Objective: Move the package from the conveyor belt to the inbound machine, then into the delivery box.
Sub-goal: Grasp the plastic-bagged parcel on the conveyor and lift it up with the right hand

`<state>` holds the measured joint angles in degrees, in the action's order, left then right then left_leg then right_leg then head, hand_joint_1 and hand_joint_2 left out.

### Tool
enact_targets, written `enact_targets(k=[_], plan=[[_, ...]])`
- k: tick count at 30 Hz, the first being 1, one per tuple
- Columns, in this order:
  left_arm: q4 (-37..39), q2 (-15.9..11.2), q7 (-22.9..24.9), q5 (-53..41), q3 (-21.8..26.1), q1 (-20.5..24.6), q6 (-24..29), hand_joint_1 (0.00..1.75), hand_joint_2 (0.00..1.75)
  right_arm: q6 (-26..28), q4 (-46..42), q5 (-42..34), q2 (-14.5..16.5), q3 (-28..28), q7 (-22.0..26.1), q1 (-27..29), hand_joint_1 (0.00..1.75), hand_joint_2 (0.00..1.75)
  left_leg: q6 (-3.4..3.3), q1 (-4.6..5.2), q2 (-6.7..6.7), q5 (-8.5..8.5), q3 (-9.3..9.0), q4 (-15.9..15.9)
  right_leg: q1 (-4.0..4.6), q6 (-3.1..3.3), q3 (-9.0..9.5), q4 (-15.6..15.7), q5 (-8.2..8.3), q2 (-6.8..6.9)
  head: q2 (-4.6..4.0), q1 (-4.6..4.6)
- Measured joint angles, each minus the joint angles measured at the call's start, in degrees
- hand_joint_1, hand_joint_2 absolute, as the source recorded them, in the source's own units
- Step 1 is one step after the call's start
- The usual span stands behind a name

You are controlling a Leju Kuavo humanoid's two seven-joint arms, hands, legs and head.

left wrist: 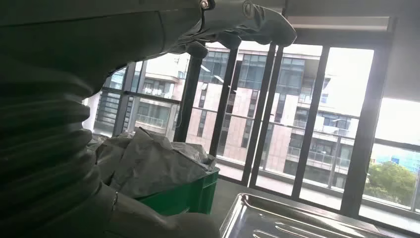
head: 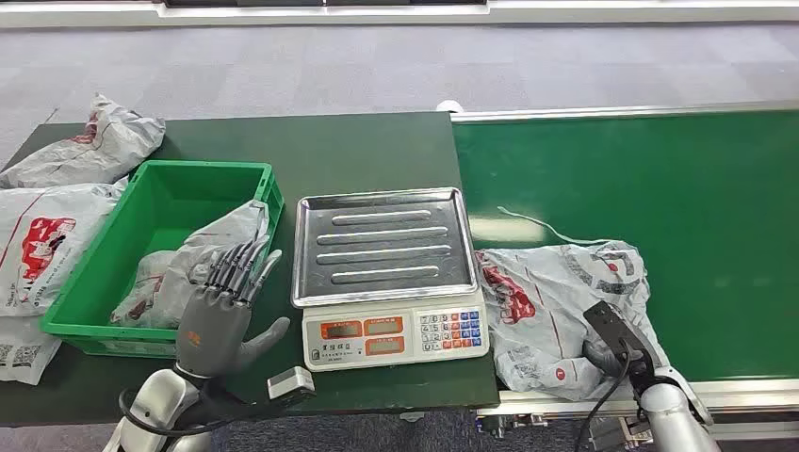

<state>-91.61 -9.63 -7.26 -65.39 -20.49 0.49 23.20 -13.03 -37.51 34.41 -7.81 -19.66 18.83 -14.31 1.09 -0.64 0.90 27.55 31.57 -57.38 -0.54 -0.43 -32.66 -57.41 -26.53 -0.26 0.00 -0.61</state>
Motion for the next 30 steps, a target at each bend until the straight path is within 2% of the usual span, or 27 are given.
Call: enact_targets(k=[1, 2, 3, 9, 18, 20, 25, 30], plan=[[0.10, -0.05, -0.04, 0.03, -0.03, 0.14, -0.16, 0.00, 1.75, 0.27, 0.32, -0.17, 0.32, -0.26, 0.15, -0.14, 1.22, 1.75, 0.02, -0.03, 0.05, 0.04, 0.04, 0.00, 0.00, 0.02, 0.05, 0.00, -0.01, -0.06, 0.00, 0.00], [0.19, -0.08, -0.06, 0.04, -0.06, 0.28, -0.31, 0.00, 1.75, 0.72, 0.57, -0.27, 0.60, -0.45, 0.21, -0.24, 1.35, 1.75, 0.04, -0.06, 0.10, 0.09, 0.02, 0.00, 0.02, 0.05, 0.12, 0.01, -0.03, -0.10, 0.00, 0.00], [0.34, -0.18, -0.08, 0.11, -0.12, 0.51, -0.53, 0.00, 1.75, 1.66, 1.06, -0.48, 1.19, -0.78, 0.30, -0.43, 1.75, 1.75, 0.10, -0.13, 0.18, 0.16, 0.00, 0.00, 0.04, 0.10, 0.21, 0.01, -0.05, -0.18, 0.00, 0.00], [0.60, -1.01, 0.10, 0.57, -0.27, 0.70, -0.77, 0.00, 1.75, 8.31, 1.46, 0.10, 3.39, -1.30, -2.21, -0.60, 1.75, 1.75, 0.21, -0.32, 0.25, 0.19, -0.43, 0.00, 0.16, 0.23, 0.46, 0.01, -0.09, -0.21, 0.00, 0.00], [0.43, -1.57, 0.59, 0.53, -0.27, 0.04, -0.73, 0.00, 1.75, 13.45, -0.76, 2.54, 4.71, -1.44, -5.31, 0.37, 1.75, 1.75, 0.19, -0.32, -0.03, 0.08, -0.62, -0.01, 0.26, 0.26, 0.52, 0.01, -0.08, 0.00, 0.00, 0.00], [0.04, -1.56, 0.96, 0.07, -0.27, -0.48, -0.74, 0.00, 1.75, 16.73, -3.89, 6.14, 5.42, -1.37, -8.49, 1.93, 1.75, 1.75, 0.19, -0.31, -0.19, 0.07, -0.55, -0.01, 0.25, 0.26, 0.52, 0.01, -0.11, 0.12, 0.00, 0.00], [-1.63, -1.18, 1.80, -1.44, -0.27, -2.47, -0.75, 0.00, 1.75, 23.23, -17.10, 20.93, 7.66, -0.85, -18.51, 8.16, 1.75, 1.75, 0.16, -0.25, -0.64, 0.04, -0.18, -0.01, 0.24, 0.23, 0.31, -0.02, -0.19, 0.55, 0.00, 0.01], [-2.71, -0.22, 1.83, -2.46, -0.27, -3.54, -0.78, 0.00, 1.75, 26.29, -34.60, 32.58, 9.08, -0.42, -23.12, 13.63, 1.75, 1.75, 0.15, -0.20, -0.71, 0.01, 0.13, -0.01, 0.20, 0.22, 0.01, -0.04, -0.19, 0.61, 0.00, 0.01]])
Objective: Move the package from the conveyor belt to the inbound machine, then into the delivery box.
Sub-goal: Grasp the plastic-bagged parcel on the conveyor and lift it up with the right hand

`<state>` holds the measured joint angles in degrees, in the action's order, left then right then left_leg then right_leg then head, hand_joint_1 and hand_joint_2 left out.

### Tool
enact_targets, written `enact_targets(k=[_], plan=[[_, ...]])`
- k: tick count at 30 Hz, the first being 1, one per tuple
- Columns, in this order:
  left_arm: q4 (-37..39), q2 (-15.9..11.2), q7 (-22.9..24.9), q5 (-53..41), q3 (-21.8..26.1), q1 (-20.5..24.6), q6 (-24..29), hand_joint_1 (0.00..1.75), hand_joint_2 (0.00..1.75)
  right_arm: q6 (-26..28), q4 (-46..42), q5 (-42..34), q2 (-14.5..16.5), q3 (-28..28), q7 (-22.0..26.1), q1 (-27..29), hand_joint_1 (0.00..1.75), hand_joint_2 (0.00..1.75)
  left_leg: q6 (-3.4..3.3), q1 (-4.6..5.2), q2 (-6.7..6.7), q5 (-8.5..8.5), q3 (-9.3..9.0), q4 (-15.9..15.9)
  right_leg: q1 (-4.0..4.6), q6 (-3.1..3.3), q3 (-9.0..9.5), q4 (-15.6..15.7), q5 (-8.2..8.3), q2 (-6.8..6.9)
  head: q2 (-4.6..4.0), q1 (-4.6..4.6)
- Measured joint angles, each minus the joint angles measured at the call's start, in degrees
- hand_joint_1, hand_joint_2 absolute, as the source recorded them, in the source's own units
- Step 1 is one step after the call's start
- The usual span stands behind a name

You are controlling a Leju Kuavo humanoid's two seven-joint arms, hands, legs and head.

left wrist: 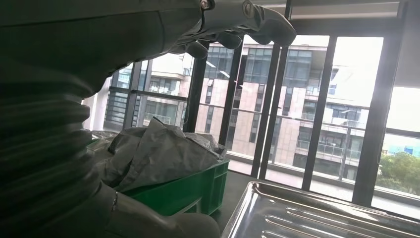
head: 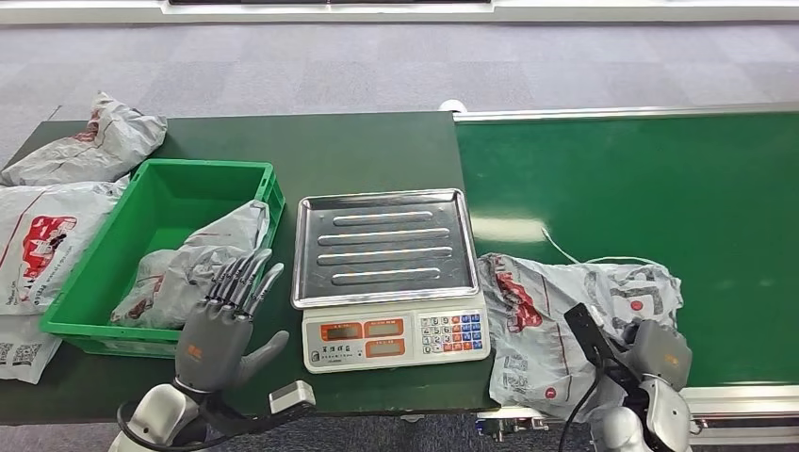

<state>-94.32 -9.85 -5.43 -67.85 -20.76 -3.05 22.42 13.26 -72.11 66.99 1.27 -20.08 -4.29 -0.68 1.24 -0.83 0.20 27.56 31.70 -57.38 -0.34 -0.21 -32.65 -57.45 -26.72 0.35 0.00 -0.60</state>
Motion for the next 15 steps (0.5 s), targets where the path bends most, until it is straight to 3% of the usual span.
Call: enact_targets(k=[7, 15], plan=[[-0.32, 0.91, -0.17, -0.08, 0.00, 0.10, -0.15, 0.00, 1.75, 2.37, -11.43, 3.73, 0.68, 0.71, -0.94, 2.57, 1.75, 1.75, -0.01, 0.05, 0.00, 0.00, 0.02, 0.00, -0.05, -0.02, -0.03, 0.01, -0.01, -0.01, 0.00, -0.01], [0.13, 2.26, -1.44, 0.66, -0.01, 1.94, -0.74, 0.00, 1.75, 10.05, -21.44, 16.14, 0.20, 6.56, -2.35, 1.62, 1.75, 1.75, 0.00, 0.06, 0.07, -0.04, -0.01, 0.00, -0.06, -0.01, -0.04, -0.02, 0.01, -0.06, 0.00, 0.00]])
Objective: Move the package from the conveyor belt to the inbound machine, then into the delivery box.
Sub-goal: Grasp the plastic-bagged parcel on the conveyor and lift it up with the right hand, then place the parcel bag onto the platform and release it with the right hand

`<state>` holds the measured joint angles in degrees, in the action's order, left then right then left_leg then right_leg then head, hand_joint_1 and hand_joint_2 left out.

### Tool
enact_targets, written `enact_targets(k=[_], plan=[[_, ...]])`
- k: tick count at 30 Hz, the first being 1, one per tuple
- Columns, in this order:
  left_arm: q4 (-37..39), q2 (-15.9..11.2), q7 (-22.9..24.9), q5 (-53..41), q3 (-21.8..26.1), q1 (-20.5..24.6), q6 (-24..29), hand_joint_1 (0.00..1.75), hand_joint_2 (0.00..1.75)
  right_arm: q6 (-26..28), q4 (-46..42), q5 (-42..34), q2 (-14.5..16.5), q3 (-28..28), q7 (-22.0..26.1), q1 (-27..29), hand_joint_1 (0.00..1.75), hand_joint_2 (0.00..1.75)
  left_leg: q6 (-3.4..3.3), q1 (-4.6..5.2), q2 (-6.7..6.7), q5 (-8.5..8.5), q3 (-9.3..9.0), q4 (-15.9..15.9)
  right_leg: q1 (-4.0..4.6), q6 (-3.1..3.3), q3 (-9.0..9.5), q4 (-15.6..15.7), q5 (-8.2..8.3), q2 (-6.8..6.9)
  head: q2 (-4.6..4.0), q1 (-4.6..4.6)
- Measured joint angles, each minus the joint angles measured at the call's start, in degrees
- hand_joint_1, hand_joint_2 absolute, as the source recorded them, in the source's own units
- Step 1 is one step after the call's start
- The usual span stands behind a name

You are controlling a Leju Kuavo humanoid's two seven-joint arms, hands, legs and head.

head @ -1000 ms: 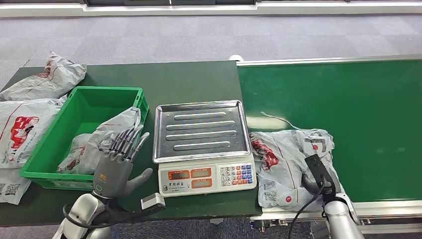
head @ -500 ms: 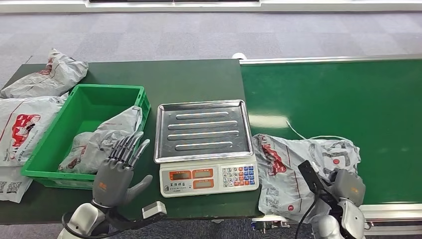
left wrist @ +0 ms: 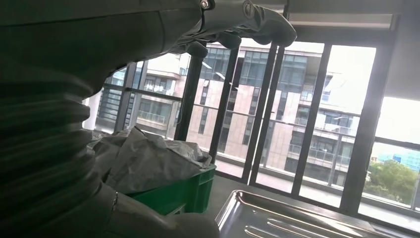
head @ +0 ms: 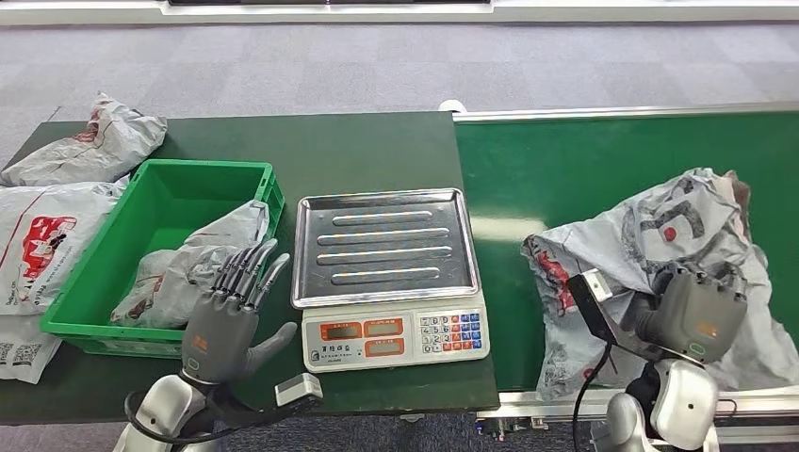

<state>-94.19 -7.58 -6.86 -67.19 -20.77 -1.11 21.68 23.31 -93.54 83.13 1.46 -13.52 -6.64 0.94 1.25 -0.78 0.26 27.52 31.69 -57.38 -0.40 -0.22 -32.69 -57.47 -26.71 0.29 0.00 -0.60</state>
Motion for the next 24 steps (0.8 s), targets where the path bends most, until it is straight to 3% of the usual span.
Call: enact_targets(k=[13, 18, 24], plan=[[1.58, 2.33, -0.88, 0.39, -0.07, 1.42, 1.11, 0.00, 1.75, 4.33, -0.47, -1.98, -2.69, 16.92, 3.72, -13.61, 1.75, 1.75, 0.04, 0.02, 0.04, -0.09, 0.00, -0.01, -0.01, 0.00, -0.05, -0.04, 0.07, -0.11, 0.00, -0.01], [2.12, 2.91, -0.91, 0.34, -0.10, 1.52, 1.43, 0.00, 1.75, 5.13, 0.56, -3.99, -2.91, 20.70, 5.76, -16.99, 1.75, 1.75, 0.03, 0.01, 0.01, -0.11, 0.10, 0.00, -0.01, 0.00, -0.07, -0.07, 0.07, -0.05, 0.00, 0.01], [2.91, 4.52, -1.34, 0.64, -0.39, 2.37, 2.15, 0.00, 1.75, 3.65, 3.55, -10.59, -0.58, 30.05, 9.76, -27.67, 1.75, 1.75, 0.10, 0.00, 0.20, -0.23, 0.15, 0.00, -0.01, 0.09, -0.26, -0.10, 0.18, -0.23, 0.00, -0.02]])
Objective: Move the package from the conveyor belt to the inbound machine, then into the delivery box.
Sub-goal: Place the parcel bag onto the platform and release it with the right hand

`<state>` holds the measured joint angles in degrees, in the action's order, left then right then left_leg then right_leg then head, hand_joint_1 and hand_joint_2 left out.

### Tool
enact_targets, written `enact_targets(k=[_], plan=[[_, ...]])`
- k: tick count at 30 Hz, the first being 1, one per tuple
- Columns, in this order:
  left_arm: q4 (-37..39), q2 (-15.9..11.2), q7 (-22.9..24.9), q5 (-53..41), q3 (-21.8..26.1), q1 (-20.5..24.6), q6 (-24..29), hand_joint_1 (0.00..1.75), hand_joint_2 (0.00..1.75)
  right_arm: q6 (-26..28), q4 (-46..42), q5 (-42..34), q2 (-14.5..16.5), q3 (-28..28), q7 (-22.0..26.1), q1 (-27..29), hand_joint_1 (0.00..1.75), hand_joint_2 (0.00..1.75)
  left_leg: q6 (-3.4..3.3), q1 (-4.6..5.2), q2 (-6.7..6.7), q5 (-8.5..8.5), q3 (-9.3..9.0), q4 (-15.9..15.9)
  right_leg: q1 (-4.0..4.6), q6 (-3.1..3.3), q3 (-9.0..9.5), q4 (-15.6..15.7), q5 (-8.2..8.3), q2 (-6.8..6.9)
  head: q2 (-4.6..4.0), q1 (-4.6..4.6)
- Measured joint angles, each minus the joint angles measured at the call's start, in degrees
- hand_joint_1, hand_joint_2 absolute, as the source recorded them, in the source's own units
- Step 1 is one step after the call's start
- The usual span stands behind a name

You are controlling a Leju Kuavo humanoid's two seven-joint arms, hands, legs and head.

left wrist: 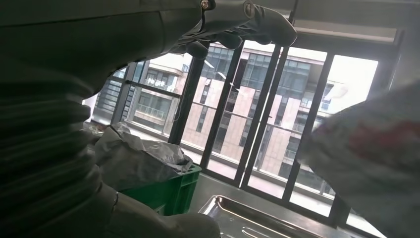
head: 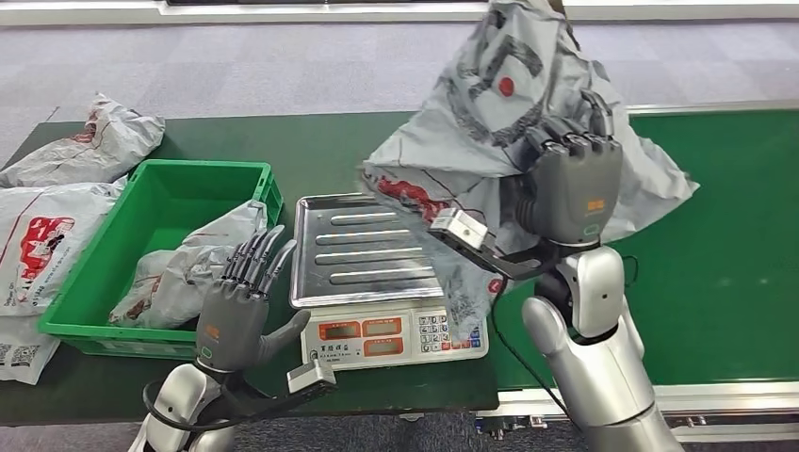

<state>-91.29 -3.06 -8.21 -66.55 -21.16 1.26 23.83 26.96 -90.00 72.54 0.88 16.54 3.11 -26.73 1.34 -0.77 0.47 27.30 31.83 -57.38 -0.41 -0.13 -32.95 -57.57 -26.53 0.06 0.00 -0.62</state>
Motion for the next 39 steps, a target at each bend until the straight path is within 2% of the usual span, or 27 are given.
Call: enact_targets(k=[3, 7, 10, 13, 17, 22, 30, 39], plan=[[0.27, 0.41, -0.37, 0.57, -0.36, 0.30, 0.00, 0.00, 1.75, -2.55, 1.00, -6.04, 1.68, 4.24, 0.49, -4.64, 1.75, 1.75, 0.02, -0.03, -0.10, -0.07, 0.03, 0.00, 0.03, 0.00, -0.01, -0.01, 0.00, 0.10, 0.00, 0.01], [1.19, 0.53, -1.20, 2.69, -0.51, 2.05, -0.11, 0.00, 1.75, -9.89, 5.68, -24.15, 3.71, 7.39, 4.75, -7.86, 1.75, 1.75, 0.04, -0.05, -0.13, -0.09, 0.03, 0.01, 0.07, 0.02, 0.01, -0.02, 0.01, 0.11, 0.00, 0.01], [1.74, 0.56, -1.36, 3.64, -0.55, 3.13, -0.20, 0.00, 1.75, -10.82, 13.73, -34.03, 5.17, 7.96, 9.44, -8.12, 1.75, 1.75, 0.05, -0.04, -0.16, -0.10, 0.02, 0.01, 0.06, 0.02, 0.04, -0.02, 0.03, 0.14, 0.00, 0.01], [1.86, 0.53, -0.79, 3.77, -0.57, 3.19, -0.31, 0.00, 1.75, -9.66, 23.36, -38.81, 6.06, 7.93, 11.84, -7.49, 1.75, 1.75, 0.05, -0.04, -0.16, -0.11, 0.02, 0.00, 0.05, 0.03, 0.04, -0.02, 0.06, 0.15, 0.00, 0.01], [1.29, 0.40, 0.66, 2.97, -0.57, 2.07, -0.33, 0.00, 1.75, -7.48, 32.97, -37.76, 6.41, 7.29, 8.17, -4.63, 1.75, 1.75, 0.04, -0.01, -0.20, -0.10, 0.10, 0.00, 0.03, 0.04, -0.03, -0.01, 0.06, 0.18, 0.00, 0.01], [0.72, 0.23, 1.21, 2.47, -0.57, 1.35, -0.39, 0.00, 1.75, -7.22, 37.67, -36.44, 6.42, 6.41, 6.28, -2.25, 1.75, 1.75, 0.04, -0.01, -0.19, -0.09, 0.25, 0.00, 0.01, 0.04, -0.23, -0.01, 0.06, 0.15, 0.00, 0.00], [-0.34, 0.29, 3.17, 0.28, -0.69, 1.02, -2.20, 0.00, 1.75, -6.38, 38.53, -27.16, 6.42, 3.04, -2.48, 1.69, 1.75, 1.75, 0.04, -0.01, -0.19, -0.10, 0.26, 0.00, 0.03, 0.04, -0.25, -0.01, 0.06, 0.14, 0.00, 0.01], [-1.08, 0.44, 3.61, -0.10, -0.77, 1.00, -2.52, 0.00, 1.75, -7.00, 37.19, -25.77, 6.42, 0.86, -3.77, 3.44, 1.75, 1.75, 0.04, -0.01, -0.18, -0.10, 0.25, 0.00, 0.02, 0.04, -0.24, -0.01, 0.07, 0.13, 0.00, 0.00]])
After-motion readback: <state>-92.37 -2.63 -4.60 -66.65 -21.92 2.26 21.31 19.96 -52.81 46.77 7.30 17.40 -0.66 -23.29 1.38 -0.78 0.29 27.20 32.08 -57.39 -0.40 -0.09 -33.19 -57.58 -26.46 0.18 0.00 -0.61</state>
